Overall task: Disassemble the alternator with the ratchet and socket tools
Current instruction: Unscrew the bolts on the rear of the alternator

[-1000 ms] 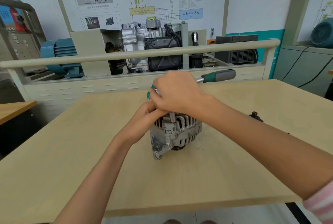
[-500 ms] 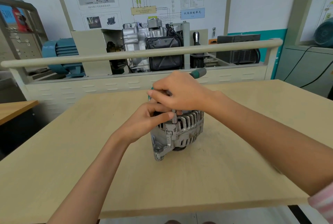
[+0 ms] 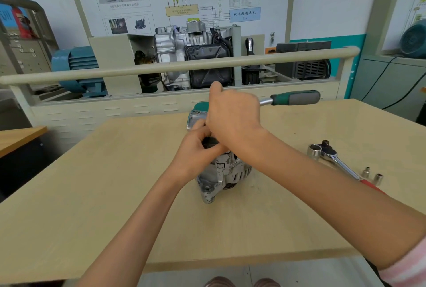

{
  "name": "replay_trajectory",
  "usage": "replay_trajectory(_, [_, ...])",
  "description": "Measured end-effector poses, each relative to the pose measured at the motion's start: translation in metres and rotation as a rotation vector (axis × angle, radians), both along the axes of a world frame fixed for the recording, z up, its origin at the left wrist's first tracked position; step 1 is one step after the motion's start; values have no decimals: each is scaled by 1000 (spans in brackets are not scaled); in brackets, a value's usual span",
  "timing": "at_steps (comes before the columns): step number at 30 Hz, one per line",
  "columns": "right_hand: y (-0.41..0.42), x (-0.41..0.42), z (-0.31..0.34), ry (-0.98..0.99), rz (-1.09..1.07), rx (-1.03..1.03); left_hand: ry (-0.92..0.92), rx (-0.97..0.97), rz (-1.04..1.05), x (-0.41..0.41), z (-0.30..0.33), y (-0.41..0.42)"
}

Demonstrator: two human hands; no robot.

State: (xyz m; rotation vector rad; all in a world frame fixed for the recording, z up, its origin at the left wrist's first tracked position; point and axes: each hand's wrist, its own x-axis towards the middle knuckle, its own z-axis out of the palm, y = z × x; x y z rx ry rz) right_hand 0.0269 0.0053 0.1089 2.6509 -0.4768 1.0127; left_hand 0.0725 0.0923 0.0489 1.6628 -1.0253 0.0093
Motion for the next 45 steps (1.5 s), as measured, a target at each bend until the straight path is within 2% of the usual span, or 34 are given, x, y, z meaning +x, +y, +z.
replay_trajectory(6, [0, -1, 6, 104, -141, -8, -7, -60, 110, -12, -7, -14])
replay_trajectory(10, [-7, -8, 12, 166, -63, -35, -75, -20, 182, -18, -5, -19])
replay_trajectory(17, [-27, -9, 20, 229, 400, -136, -50, 155, -106, -7, 6, 6])
replay_trajectory(21, [-31, -4, 20, 261, 714, -1, -21, 220, -170, 7, 9, 14])
replay_trajectory(25, [-30, -4, 21, 266, 790, 103, 30, 161, -247, 8, 13, 18])
replay_trajectory(28, [-24, -6, 21, 266, 685, 64, 62, 66, -218, 8, 9, 16])
replay_trajectory(30, [-17, -5, 17, 229, 417, -22, 78, 7, -147, 6, 6, 10])
replay_trajectory(32, [-6, -6, 14, 179, 120, -36, 10, 0, -35, 3, 3, 3])
replay_trajectory(33, [-2, -7, 13, 181, 49, -41, -25, 18, 15, 1, 2, 0])
replay_trajectory(35, [-1, -5, 13, 190, 45, -74, -36, 40, 64, -1, 1, -4])
replay_trajectory(38, [-8, -4, 16, 167, 177, -96, -12, 69, 15, 1, 3, 2])
replay_trajectory(41, [-20, -1, 18, 207, 451, -77, 13, 119, -83, 6, 5, 10])
replay_trajectory(43, [-25, 0, 19, 249, 657, -1, 51, 137, -129, 9, 7, 14])
replay_trajectory(45, [-25, 1, 19, 267, 746, 62, 107, 122, -193, 10, 10, 16])
